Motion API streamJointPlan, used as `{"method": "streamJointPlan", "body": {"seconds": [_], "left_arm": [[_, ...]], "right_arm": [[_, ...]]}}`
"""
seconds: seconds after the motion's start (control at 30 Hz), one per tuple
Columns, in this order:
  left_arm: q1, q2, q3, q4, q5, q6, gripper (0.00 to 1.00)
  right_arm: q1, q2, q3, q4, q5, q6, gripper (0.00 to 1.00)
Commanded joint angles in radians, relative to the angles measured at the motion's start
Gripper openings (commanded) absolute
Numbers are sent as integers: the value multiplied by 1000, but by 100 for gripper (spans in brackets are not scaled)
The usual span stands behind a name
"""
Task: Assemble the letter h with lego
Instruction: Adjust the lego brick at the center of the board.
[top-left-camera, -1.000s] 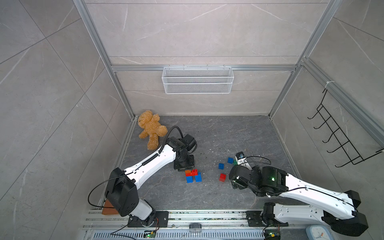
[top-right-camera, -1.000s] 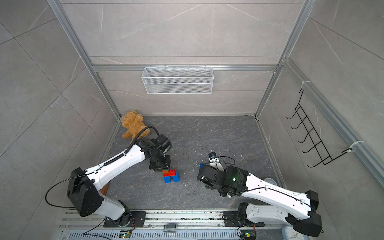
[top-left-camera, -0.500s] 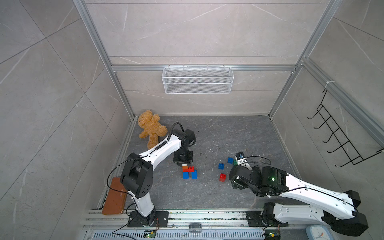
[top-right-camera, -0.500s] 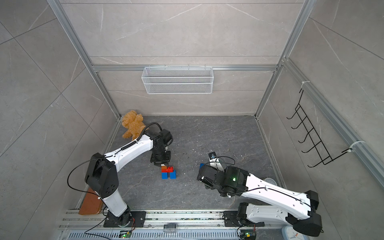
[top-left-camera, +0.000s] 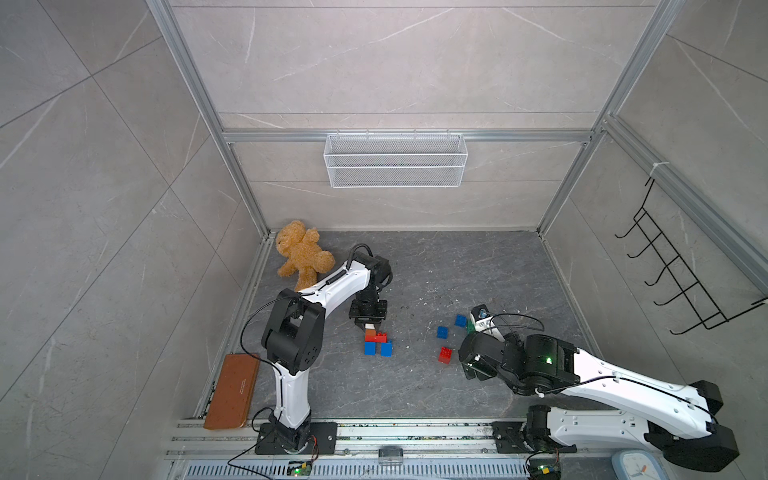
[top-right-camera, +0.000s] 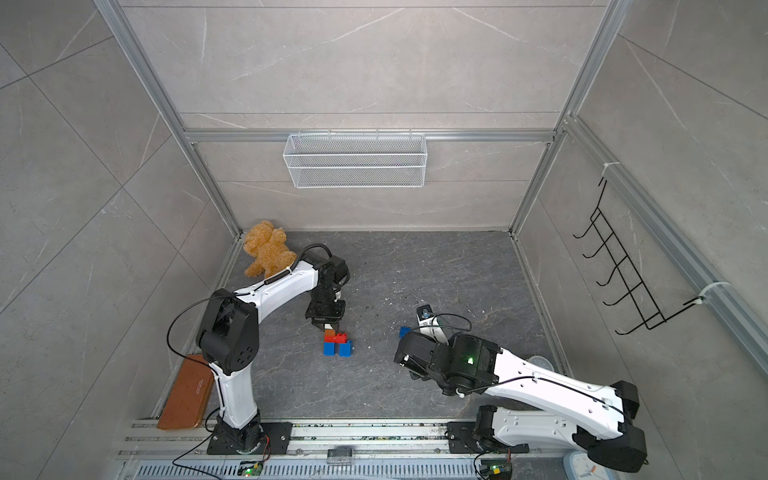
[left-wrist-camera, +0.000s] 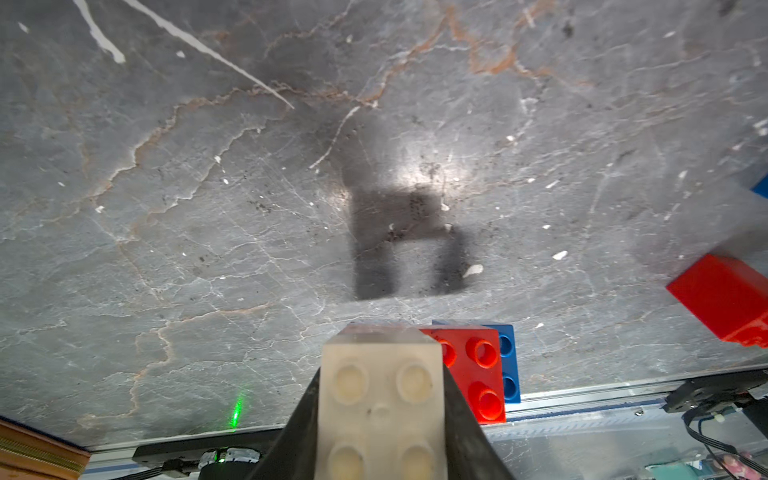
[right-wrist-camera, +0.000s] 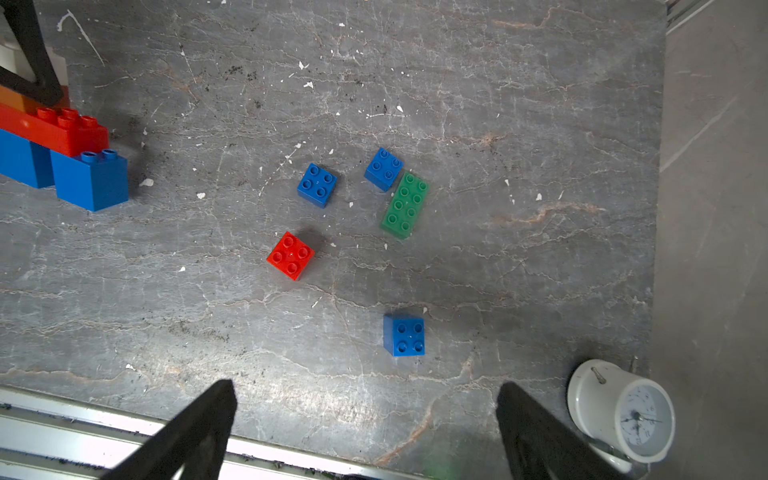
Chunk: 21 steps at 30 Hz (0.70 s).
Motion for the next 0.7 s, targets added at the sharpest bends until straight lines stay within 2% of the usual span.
{"method": "streamJointPlan", "body": {"seconds": [0.0, 0.3, 0.67], "left_arm": [[11, 19, 51, -59, 21, 45, 0], [23, 67, 55, -59, 18, 66, 0], [36, 89, 55, -47, 18, 72, 25]], "right_arm": [[9, -6, -15, -11, 10, 22, 100], [14, 2, -15, -14, 17, 27, 100], [19, 16, -14, -19, 22, 30, 100]]}}
